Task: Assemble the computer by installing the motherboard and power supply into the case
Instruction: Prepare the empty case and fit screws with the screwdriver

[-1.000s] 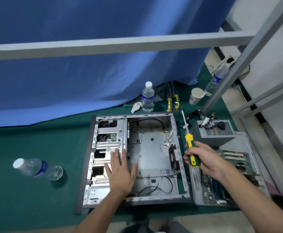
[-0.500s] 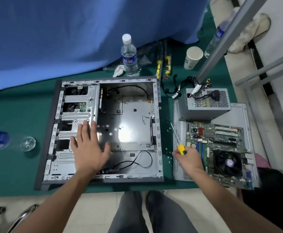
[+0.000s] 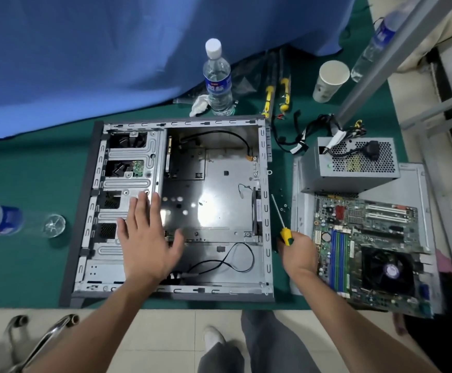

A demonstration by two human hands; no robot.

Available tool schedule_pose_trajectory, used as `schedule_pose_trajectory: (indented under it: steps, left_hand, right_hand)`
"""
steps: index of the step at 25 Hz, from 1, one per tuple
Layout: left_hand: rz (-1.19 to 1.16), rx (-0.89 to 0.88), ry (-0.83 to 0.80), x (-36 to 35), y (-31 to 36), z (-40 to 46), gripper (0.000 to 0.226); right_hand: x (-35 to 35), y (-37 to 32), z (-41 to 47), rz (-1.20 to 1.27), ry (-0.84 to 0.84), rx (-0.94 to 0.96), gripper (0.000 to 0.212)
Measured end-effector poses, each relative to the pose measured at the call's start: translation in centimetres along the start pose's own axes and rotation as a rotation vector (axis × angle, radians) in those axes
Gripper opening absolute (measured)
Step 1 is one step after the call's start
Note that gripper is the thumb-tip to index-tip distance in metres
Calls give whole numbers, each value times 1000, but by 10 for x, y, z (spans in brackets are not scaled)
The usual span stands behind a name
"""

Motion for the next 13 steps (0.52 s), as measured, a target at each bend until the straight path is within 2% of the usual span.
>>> schedule_pose_trajectory:
  steps: [7,13]
  left_hand:
    - [-16,3,-28,-3,2,-5,87]
    - [-47,-6,-79,-6,1,-9,88]
  right_hand:
    - [49,-29,-26,344,94,52,18]
    - [87,-111,-58,449,133,222,11]
Point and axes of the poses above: each hand's wrist, its own z-axis towards the middle knuckle, its own x-axis out of the back of the hand, y = z × x, the point moved 10 cm from there along z, towards the middle knuckle, and after that the axes turned 3 degrees about y, right-handed, at the moved point
